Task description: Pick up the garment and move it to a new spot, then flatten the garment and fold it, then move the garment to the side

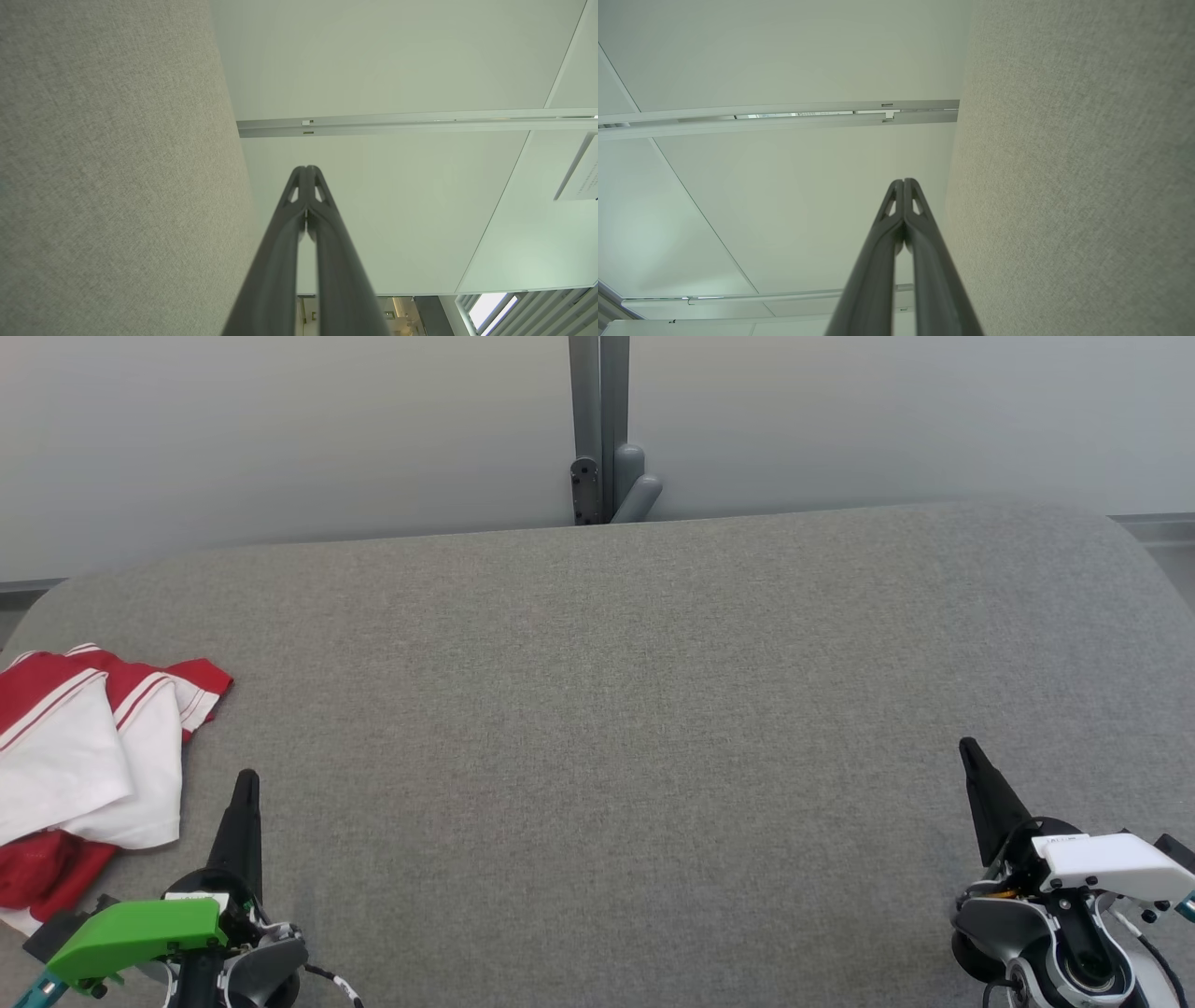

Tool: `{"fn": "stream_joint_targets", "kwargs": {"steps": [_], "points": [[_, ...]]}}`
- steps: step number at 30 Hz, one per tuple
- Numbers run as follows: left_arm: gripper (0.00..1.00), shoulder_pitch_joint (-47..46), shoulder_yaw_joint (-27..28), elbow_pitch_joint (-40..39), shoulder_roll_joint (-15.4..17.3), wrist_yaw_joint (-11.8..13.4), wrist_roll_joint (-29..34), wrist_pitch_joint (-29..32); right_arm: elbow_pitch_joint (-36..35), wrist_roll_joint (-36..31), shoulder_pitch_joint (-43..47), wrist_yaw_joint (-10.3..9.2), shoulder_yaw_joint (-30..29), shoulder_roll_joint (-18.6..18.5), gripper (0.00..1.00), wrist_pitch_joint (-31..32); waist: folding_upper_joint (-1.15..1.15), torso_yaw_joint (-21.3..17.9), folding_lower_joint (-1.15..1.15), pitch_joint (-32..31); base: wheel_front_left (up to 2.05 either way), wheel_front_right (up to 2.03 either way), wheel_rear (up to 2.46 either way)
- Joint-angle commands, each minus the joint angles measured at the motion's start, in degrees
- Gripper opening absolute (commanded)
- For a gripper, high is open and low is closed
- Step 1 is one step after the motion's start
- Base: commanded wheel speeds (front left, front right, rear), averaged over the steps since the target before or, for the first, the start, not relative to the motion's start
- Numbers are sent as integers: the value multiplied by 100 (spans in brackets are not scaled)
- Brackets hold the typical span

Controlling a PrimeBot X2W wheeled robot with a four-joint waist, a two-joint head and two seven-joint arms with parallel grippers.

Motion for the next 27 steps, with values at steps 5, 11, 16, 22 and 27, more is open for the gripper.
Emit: {"fn": "stream_joint_targets", "kwargs": {"steps": [5,11,16,22,27], "points": [[0,-58,10,-11,32,-31,-9,-7,-25,43,-12,2,-7,-26,0,28,41,0,0,0,0,0,0],[0,-58,10,-11,32,-31,-9,-8,-25,43,-12,2,-7,-26,0,28,41,0,0,0,0,0,0],[0,-58,10,-11,32,-31,-9,-8,-25,43,-12,2,-7,-26,0,28,41,0,0,0,0,0,0],[0,-58,10,-11,32,-31,-9,-8,-25,43,-12,2,-7,-26,0,28,41,0,0,0,0,0,0],[100,66,-14,103,-16,5,2,-3,108,-6,54,-1,9,31,100,-4,0,-1,0,1,0,0,0]]}}
